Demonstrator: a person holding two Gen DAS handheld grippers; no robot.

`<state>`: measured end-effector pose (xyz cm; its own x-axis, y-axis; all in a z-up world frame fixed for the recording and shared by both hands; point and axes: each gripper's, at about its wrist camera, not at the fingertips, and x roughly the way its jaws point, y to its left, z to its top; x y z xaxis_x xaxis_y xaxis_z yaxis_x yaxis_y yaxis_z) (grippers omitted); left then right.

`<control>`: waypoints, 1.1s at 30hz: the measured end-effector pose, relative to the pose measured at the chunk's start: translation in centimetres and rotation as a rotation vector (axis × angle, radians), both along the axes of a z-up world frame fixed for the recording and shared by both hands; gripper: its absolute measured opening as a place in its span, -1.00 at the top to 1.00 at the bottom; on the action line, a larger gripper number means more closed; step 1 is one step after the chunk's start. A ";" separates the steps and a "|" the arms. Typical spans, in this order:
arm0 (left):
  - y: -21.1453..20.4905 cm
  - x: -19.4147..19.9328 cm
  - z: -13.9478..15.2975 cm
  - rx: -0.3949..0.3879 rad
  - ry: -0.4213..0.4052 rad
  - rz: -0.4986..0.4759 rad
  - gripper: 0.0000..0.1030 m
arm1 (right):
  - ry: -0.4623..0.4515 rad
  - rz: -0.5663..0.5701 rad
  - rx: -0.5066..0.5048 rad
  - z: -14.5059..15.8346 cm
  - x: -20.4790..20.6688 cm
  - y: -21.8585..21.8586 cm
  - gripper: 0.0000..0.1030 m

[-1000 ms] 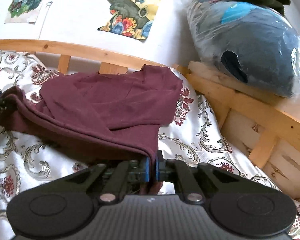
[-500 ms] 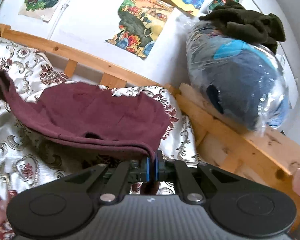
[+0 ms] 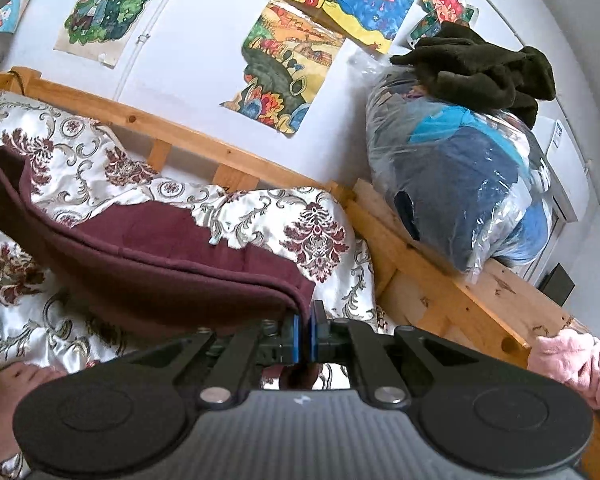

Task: Fold small clothes
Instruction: 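Carry the hem over the collar with both tools and lower it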

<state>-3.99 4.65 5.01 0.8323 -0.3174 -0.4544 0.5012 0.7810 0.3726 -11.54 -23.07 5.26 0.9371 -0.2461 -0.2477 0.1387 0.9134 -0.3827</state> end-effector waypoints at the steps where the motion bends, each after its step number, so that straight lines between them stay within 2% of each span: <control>1: -0.5 0.8 0.3 0.004 -0.006 0.012 0.88 | -0.009 -0.001 0.011 0.1 0.6 -0.3 0.87; 8: -3.1 8.0 2.9 -0.035 0.039 0.135 0.85 | -0.072 -0.008 0.035 1.0 6.7 -1.9 0.86; 15: -5.0 18.7 3.7 -0.047 0.103 0.240 0.80 | -0.083 0.002 0.030 0.8 14.9 -3.9 0.86; 20: -5.7 25.2 2.2 -0.064 0.171 0.314 0.77 | -0.060 0.028 0.002 -0.8 19.7 -4.9 0.86; 22: -6.4 26.9 1.2 -0.049 0.172 0.323 0.77 | -0.056 0.024 0.012 -1.8 21.3 -5.2 0.86; 26: -7.4 28.7 -0.7 0.019 0.159 0.307 0.73 | -0.028 0.015 0.101 -3.7 23.6 -6.0 0.86; 29: -7.7 29.7 -2.0 0.049 0.156 0.283 0.70 | -0.001 0.014 0.118 -4.9 25.3 -6.5 0.85; 33: -7.9 31.6 -3.5 0.067 0.192 0.287 0.68 | 0.008 0.015 0.131 -6.4 28.0 -7.4 0.85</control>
